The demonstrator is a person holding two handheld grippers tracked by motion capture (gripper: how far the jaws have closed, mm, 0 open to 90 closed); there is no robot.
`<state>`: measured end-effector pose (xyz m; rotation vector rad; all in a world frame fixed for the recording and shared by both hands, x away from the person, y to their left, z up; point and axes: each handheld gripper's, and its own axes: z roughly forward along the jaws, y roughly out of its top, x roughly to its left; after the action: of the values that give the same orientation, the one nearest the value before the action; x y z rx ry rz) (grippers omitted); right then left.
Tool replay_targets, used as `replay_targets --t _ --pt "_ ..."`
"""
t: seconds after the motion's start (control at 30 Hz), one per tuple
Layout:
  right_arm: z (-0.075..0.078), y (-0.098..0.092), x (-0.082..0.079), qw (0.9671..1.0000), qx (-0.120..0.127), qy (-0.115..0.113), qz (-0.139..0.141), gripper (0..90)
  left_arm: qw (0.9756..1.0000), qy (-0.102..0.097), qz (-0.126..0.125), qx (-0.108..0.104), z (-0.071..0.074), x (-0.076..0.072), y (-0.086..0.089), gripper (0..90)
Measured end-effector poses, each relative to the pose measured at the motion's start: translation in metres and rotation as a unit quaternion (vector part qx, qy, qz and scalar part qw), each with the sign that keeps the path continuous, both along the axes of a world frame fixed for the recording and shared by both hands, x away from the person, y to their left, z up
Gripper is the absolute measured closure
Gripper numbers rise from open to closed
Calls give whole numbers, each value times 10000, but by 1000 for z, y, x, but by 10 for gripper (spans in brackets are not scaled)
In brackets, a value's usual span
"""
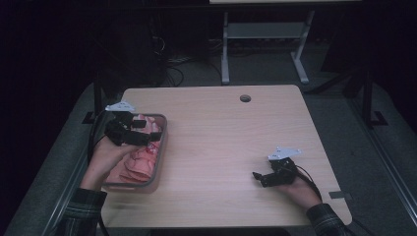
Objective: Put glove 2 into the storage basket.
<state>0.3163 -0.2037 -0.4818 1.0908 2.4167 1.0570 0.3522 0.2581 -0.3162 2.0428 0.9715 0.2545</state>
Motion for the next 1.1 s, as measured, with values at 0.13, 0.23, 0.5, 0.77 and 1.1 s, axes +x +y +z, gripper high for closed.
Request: replay_targets --t 0.13,0.23,0.5,0.77,1.1 --pt "0 0 0 10000 0 1 0 123 9998 15 -188 15 -5 -3 -19 141" --pt "0 0 0 10000 1 -3 4 123 9995 38 -325 16 -10 -6 -34 141" --pt "0 0 0 10000 1 1 0 123 9980 72 -621 69 -24 -13 -71 142" --pt "0 0 0 10000 2 7 12 124 9968 68 -764 210 -44 -22 -101 143" --pt "0 0 -1 10000 0 0 23 123 9934 64 -1011 539 -77 -35 -133 143"
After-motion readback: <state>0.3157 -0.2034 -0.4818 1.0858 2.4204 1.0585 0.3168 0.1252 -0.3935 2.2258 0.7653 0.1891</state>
